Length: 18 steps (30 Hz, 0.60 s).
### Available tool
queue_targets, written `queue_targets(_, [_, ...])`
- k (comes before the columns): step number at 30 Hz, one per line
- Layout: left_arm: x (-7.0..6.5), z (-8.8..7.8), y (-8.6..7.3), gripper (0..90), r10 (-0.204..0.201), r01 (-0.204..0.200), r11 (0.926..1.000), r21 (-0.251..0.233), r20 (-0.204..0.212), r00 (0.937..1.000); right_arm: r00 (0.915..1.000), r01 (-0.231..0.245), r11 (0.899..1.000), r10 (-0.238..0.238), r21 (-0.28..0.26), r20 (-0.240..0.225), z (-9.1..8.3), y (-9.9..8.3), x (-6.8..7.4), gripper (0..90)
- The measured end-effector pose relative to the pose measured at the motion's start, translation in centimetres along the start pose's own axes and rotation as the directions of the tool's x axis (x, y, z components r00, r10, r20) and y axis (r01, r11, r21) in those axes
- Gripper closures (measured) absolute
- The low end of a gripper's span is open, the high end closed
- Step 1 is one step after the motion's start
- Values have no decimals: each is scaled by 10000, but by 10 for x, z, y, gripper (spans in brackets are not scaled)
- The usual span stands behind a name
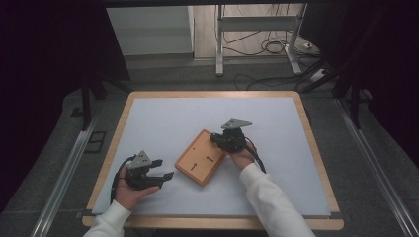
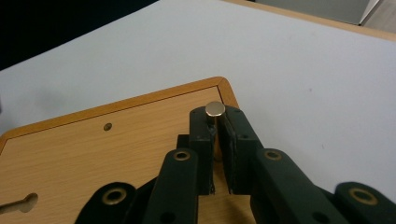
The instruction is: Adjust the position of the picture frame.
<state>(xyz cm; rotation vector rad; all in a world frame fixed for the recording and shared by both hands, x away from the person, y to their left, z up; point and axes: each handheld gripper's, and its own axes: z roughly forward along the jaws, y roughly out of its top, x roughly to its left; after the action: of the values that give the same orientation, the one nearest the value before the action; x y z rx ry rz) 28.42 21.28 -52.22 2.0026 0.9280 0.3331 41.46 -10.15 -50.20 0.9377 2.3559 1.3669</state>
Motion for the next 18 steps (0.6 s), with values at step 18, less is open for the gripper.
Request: queue_targets(18, [-3,8,-1,308,127,-131,9991,404,83,9999,9993,-49,9996,58,273,-357,-41,-35,0,833])
